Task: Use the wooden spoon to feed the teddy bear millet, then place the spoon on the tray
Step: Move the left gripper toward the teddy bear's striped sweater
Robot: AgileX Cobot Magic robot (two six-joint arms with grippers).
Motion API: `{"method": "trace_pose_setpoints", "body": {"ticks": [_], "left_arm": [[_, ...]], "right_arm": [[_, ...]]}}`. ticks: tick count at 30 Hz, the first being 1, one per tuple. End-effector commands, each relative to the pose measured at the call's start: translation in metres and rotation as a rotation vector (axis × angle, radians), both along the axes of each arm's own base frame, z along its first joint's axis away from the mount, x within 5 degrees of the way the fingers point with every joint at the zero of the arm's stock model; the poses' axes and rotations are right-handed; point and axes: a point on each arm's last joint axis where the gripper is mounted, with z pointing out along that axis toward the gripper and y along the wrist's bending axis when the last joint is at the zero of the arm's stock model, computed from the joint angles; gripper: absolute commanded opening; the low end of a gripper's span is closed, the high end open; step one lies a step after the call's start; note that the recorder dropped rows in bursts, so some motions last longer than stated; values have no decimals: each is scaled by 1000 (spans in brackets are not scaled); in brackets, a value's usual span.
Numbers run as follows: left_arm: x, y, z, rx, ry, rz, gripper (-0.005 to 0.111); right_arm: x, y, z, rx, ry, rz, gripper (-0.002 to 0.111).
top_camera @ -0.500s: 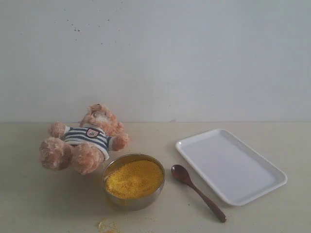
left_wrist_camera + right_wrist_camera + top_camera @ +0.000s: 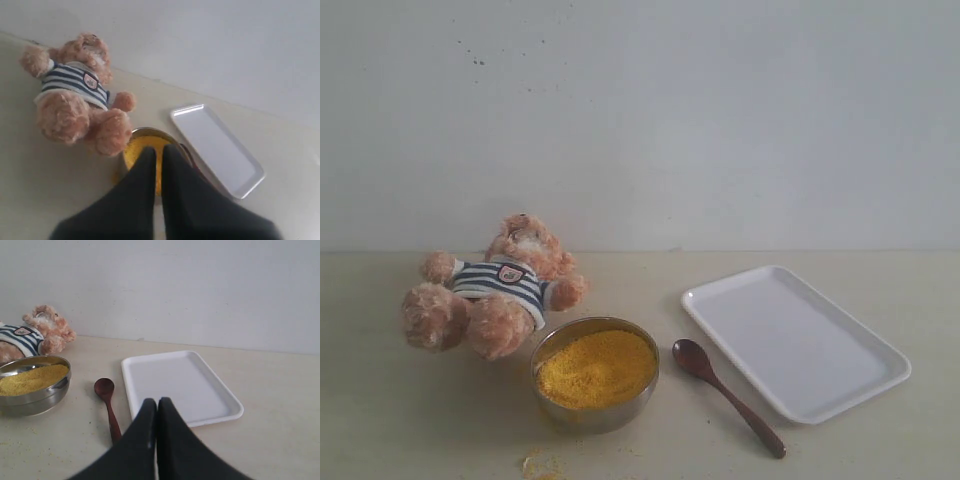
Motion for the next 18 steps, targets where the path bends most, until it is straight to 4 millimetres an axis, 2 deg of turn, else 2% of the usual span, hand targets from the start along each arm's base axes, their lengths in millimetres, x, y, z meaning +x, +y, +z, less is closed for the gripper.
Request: {"method": "trace_pose_setpoints", "body": {"ticks": [1, 3, 5, 6, 7, 8, 9, 10, 13, 17, 18], "left_arm": [[53, -9, 18, 139, 79, -65, 4], [79, -11, 24, 197, 130, -97, 8], [100, -9, 29, 243, 166, -114, 16], [122, -4, 32, 258, 195, -102, 31], [131, 0, 32, 255, 208, -87, 41], [149, 7, 32, 244, 222, -55, 66], [155, 10, 32, 243, 225, -45, 75], [170, 17, 25, 244, 252, -26, 82], [196, 28, 2, 260, 319, -16, 72], [246, 24, -50, 270, 439, -139, 71], [256, 22, -55, 263, 444, -169, 71]], "right_arm": [[0, 0, 1, -1, -9, -3, 0], [0, 0, 1, -1, -9, -3, 0], [0, 0, 1, -1, -9, -3, 0], [0, 0, 1, -1, -9, -3, 0], [0, 0, 1, -1, -9, -3, 0], [0, 0, 1, -1, -9, -3, 0], [0, 0, 1, -1, -9, -3, 0], [0, 0, 1, -1, -9, -3, 0], [0, 0, 1, -1, -9, -3, 0], [0, 0, 1, -1, -9, -3, 0], [0, 0, 1, -1, -9, -3, 0]]}}
